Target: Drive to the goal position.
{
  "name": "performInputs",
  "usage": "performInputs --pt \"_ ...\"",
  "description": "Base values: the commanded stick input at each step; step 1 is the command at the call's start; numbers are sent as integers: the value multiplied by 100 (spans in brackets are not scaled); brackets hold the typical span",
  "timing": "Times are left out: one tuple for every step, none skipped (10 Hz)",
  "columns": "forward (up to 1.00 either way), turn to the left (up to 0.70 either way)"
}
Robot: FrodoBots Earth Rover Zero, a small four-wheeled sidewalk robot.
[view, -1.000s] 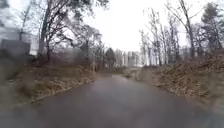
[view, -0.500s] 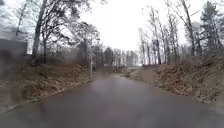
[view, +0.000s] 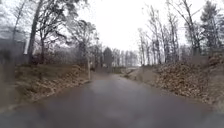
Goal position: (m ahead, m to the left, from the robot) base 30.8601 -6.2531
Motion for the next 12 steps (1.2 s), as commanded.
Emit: performInputs --pt "100 0" --pt "100 0" --pt "100 0" --pt "100 0" --pt "100 0" --pt "100 0" --pt "100 0" --pt "100 0" --pt "100 0" --pt "100 0" --pt "100 0" --pt "100 0"
